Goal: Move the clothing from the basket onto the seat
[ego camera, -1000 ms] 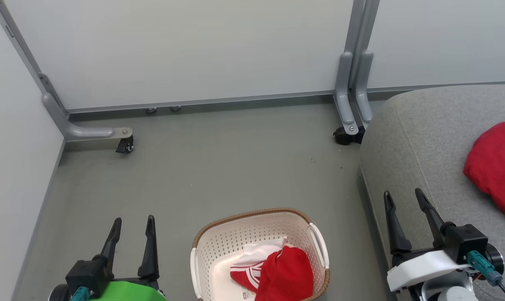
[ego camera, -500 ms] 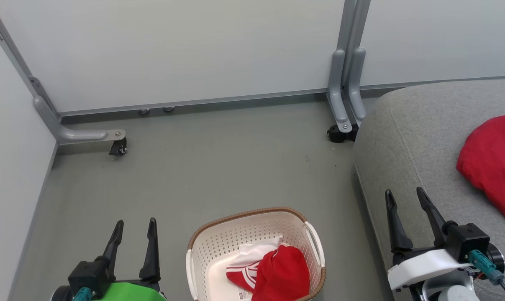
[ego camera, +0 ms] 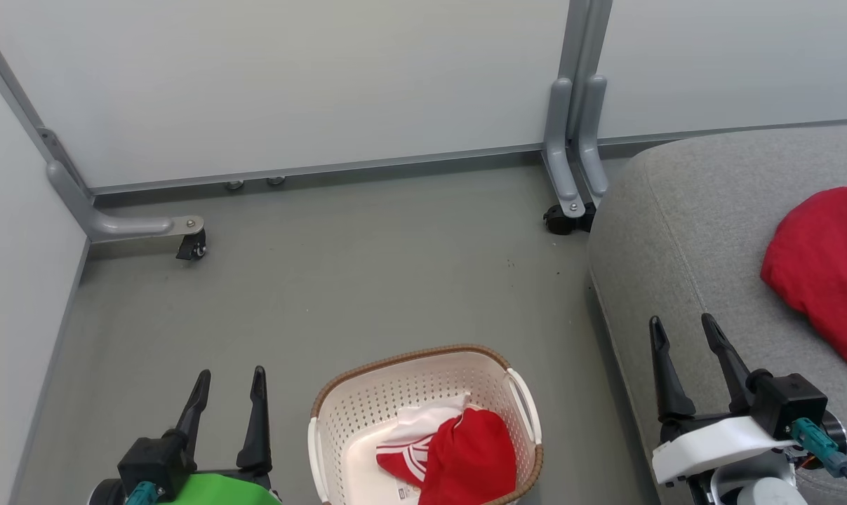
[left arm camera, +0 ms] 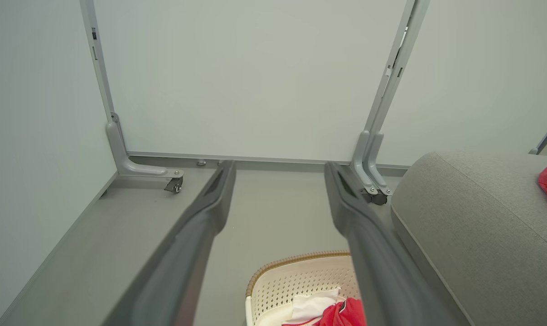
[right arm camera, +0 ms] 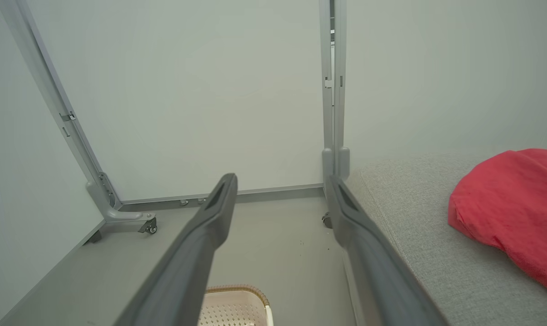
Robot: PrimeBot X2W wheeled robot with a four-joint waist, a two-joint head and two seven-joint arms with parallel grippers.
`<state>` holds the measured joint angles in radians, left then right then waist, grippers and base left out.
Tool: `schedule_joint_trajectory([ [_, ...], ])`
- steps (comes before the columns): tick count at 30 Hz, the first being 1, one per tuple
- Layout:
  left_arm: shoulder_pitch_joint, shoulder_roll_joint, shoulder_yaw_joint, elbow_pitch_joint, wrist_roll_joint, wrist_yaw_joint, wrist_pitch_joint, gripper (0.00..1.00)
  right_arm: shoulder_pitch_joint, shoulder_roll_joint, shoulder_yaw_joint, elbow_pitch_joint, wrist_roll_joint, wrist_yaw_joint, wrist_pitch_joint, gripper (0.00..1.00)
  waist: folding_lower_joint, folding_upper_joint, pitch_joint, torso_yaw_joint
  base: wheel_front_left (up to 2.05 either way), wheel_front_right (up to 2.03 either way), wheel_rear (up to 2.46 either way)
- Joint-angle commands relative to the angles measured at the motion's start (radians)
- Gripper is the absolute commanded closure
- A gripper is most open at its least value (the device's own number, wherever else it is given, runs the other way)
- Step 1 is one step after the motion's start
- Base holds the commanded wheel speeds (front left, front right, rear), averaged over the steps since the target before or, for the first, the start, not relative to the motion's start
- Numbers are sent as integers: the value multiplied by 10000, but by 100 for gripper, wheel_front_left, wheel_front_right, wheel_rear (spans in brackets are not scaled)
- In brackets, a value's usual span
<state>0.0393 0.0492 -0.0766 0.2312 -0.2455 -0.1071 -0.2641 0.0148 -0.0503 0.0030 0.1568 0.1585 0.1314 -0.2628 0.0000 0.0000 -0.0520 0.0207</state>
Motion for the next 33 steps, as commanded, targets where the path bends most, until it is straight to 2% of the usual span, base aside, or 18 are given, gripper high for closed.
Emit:
schedule_joint_trajectory([
  [1, -98, 24, 4, 5, 36, -50, -3, 0, -111, -5, -14, -13, 49, -14, -30, 0, 0, 0, 43, -20, 0, 0, 0],
  [12, -351, 24, -208, 141, 469, -108, -3, 0, -250, -7, -167, -213, -166, -14, -30, 0, 0, 0, 887, -526, 0, 0, 0],
  [20, -1622, 52, -987, 550, 1544, -227, -2, 0, -1131, -5, -502, -622, 132, -12, -29, 0, 0, 0, 2991, -1452, 0, 0, 0],
  [26, -2896, 478, -1795, 1391, 1853, -240, -5, 0, -1637, 0, -832, -991, 390, -12, -30, 0, 0, 0, 4282, -2207, 0, 0, 0],
  [33, -4505, 935, -2775, 3065, 1936, -244, -3, 0, -1833, 1, -558, -1357, 644, -14, -30, 0, 0, 0, 5670, -2888, 0, 0, 0],
])
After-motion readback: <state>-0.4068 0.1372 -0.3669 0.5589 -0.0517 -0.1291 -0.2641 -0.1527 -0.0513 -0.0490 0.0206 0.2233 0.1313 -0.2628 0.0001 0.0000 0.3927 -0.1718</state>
